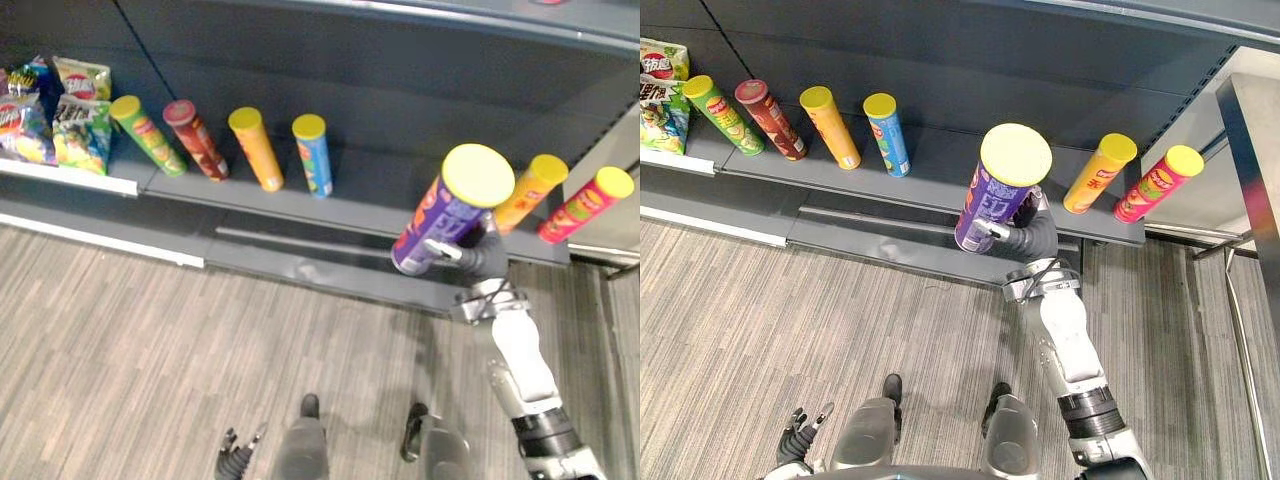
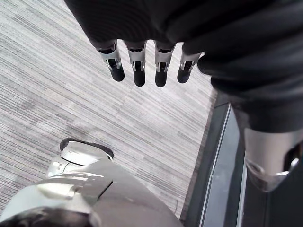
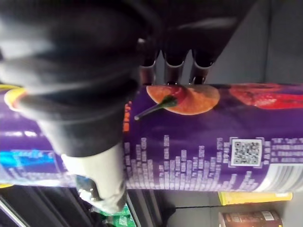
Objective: Put the gum and the chips on the shelf.
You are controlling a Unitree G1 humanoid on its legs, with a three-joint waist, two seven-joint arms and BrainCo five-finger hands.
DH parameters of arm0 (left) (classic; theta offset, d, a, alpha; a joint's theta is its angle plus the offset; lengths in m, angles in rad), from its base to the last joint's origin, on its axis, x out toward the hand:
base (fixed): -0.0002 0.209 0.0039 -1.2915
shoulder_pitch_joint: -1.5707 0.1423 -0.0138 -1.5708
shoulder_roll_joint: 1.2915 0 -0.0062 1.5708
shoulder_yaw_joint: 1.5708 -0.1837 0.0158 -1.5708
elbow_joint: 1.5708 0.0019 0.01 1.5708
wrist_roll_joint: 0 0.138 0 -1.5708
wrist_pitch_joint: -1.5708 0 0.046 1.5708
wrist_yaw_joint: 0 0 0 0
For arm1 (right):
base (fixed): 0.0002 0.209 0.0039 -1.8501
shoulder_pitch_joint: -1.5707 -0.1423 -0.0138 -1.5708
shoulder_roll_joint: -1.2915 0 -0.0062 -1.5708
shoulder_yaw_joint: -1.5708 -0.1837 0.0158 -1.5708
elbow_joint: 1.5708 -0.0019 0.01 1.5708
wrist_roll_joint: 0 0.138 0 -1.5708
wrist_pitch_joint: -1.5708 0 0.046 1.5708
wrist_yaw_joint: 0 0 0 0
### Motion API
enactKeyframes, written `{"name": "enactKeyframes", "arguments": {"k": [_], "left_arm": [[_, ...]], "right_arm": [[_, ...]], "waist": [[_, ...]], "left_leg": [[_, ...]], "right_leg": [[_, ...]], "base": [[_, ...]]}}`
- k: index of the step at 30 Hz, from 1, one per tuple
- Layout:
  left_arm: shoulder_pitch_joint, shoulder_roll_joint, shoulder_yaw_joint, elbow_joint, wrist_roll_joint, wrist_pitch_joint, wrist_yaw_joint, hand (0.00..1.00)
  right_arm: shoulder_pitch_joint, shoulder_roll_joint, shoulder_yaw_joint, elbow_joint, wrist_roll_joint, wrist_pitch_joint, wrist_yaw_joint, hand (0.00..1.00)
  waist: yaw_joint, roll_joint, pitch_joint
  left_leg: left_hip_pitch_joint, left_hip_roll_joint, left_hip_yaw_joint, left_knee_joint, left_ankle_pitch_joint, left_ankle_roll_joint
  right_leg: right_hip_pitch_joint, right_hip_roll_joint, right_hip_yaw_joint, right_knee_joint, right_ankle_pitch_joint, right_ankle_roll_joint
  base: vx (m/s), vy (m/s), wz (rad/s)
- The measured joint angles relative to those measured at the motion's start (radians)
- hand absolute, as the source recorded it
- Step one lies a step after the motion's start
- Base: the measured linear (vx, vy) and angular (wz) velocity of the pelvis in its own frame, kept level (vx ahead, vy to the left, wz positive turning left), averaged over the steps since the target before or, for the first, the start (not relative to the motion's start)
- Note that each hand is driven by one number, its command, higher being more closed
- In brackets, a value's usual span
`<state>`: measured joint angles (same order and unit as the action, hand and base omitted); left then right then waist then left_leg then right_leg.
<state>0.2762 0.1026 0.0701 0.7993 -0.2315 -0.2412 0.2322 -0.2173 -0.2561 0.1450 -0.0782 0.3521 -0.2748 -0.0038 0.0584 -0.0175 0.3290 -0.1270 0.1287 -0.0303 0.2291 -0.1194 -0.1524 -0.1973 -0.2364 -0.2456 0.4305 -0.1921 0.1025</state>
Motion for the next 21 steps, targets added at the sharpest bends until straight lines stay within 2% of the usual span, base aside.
{"name": "enactKeyframes", "arguments": {"k": [5, 8, 9, 12, 14, 16, 17, 18, 19, 21], "left_arm": [[0.001, -0.001, 0.005, 0.007, -0.002, 0.014, 0.000, 0.00], [0.002, -0.002, 0.016, 0.041, -0.006, 0.023, -0.008, 0.00], [0.003, -0.003, 0.016, 0.051, -0.034, 0.028, -0.017, 0.00], [0.003, -0.006, 0.014, 0.071, -0.075, 0.033, -0.045, 0.00], [0.003, -0.007, 0.012, 0.071, -0.080, 0.033, -0.048, 0.00], [0.001, -0.010, 0.005, 0.072, -0.080, 0.027, -0.055, 0.00], [0.003, -0.013, 0.007, 0.075, -0.081, 0.021, -0.059, 0.00], [0.005, -0.014, 0.010, 0.079, -0.081, 0.019, -0.059, 0.00], [0.011, -0.015, 0.010, 0.079, -0.081, 0.018, -0.057, 0.00], [0.028, -0.018, 0.004, 0.080, -0.081, 0.017, -0.050, 0.00]], "right_arm": [[0.005, 0.001, 0.000, -0.001, 0.000, 0.000, 0.001, 1.00], [0.036, 0.000, 0.004, -0.007, 0.001, 0.000, 0.008, 1.00], [0.063, -0.001, 0.012, -0.024, 0.001, 0.001, 0.012, 1.00], [0.114, -0.002, 0.016, -0.055, 0.001, 0.000, 0.037, 1.00], [0.126, -0.007, 0.017, -0.064, 0.000, 0.000, 0.038, 1.00], [0.126, -0.006, 0.018, -0.068, -0.001, 0.000, 0.038, 1.00], [0.126, 0.000, 0.023, -0.068, -0.002, 0.000, 0.038, 1.00], [0.126, 0.011, 0.030, -0.071, -0.003, 0.000, 0.038, 1.00], [0.125, 0.012, 0.038, -0.071, -0.003, -0.001, 0.038, 1.00], [0.125, 0.009, 0.061, -0.073, -0.003, -0.028, 0.044, 1.00]], "waist": [[-0.003, -0.001, 0.000], [-0.011, 0.001, 0.000], [-0.012, 0.004, 0.000], [-0.029, 0.012, -0.002], [-0.031, 0.014, -0.002], [-0.033, 0.018, -0.002], [-0.027, 0.017, -0.001], [-0.026, 0.007, 0.005], [-0.024, -0.004, 0.011], [-0.028, 0.007, 0.011]], "left_leg": [[0.009, 0.004, 0.002, 0.004, -0.001, 0.000], [0.006, 0.006, 0.004, 0.070, -0.048, 0.033], [0.007, 0.014, 0.017, 0.106, -0.068, 0.062], [-0.031, 0.031, 0.077, 0.217, -0.067, 0.095], [-0.026, 0.020, 0.082, 0.198, -0.056, 0.088], [-0.030, 0.021, 0.078, 0.194, -0.030, 0.060], [-0.054, 0.025, 0.073, 0.238, -0.002, 0.044], [-0.111, 0.028, 0.062, 0.343, 0.021, 0.047], [-0.121, 0.027, 0.056, 0.361, 0.006, 0.051], [-0.111, 0.027, 0.024, 0.278, -0.004, 0.039]], "right_leg": [[0.011, 0.003, -0.001, 0.005, -0.006, -0.002], [0.010, 0.002, 0.007, 0.072, -0.062, -0.004], [0.010, 0.005, 0.012, 0.097, -0.095, -0.013], [-0.006, -0.002, 0.022, 0.161, -0.129, -0.022], [-0.029, -0.019, 0.036, 0.205, -0.149, -0.023], [-0.054, -0.022, 0.045, 0.223, -0.162, -0.037], [-0.060, -0.015, 0.061, 0.222, -0.163, -0.040], [-0.051, -0.011, 0.077, 0.220, -0.165, -0.044], [-0.045, -0.005, 0.094, 0.218, -0.166, -0.046], [-0.029, 0.014, 0.137, 0.216, -0.168, -0.050]], "base": [[-0.02, -0.005, 0.00], [-0.06, -0.064, -0.01], [-0.05, -0.078, -0.10], [-0.02, -0.041, -0.04], [-0.05, -0.104, -0.02], [-0.03, -0.102, -0.04], [-0.03, -0.081, -0.21], [-0.05, -0.066, -0.33], [-0.01, -0.038, -0.52], [0.05, 0.052, -0.71]]}}
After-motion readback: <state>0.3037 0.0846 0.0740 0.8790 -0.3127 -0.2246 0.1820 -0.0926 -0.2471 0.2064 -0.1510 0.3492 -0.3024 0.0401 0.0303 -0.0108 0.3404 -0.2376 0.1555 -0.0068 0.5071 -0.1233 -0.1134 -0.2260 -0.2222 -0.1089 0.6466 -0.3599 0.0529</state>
